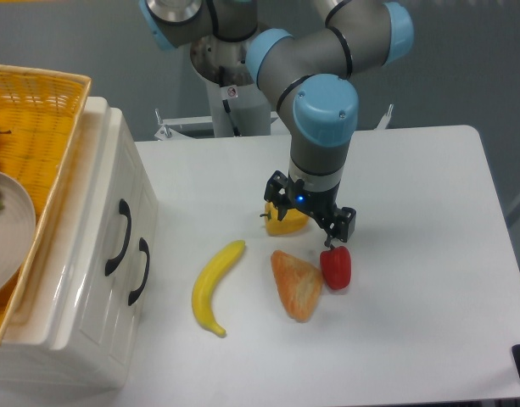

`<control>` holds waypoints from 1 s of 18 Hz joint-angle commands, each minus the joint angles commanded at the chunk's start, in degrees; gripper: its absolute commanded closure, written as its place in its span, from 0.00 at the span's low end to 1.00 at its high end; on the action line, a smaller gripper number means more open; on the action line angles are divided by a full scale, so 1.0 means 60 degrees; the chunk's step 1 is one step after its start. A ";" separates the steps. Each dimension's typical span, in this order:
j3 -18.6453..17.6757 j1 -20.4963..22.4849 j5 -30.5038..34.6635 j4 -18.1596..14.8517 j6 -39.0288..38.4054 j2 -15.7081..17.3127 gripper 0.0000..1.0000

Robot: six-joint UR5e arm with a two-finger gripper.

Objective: Slide open the top white drawer

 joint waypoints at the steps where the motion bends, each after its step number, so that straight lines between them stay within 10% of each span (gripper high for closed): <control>1: 0.0000 0.0015 0.0014 0.0000 0.0000 0.0000 0.00; 18: -0.0601 0.0073 -0.0088 0.0146 -0.0203 0.0234 0.00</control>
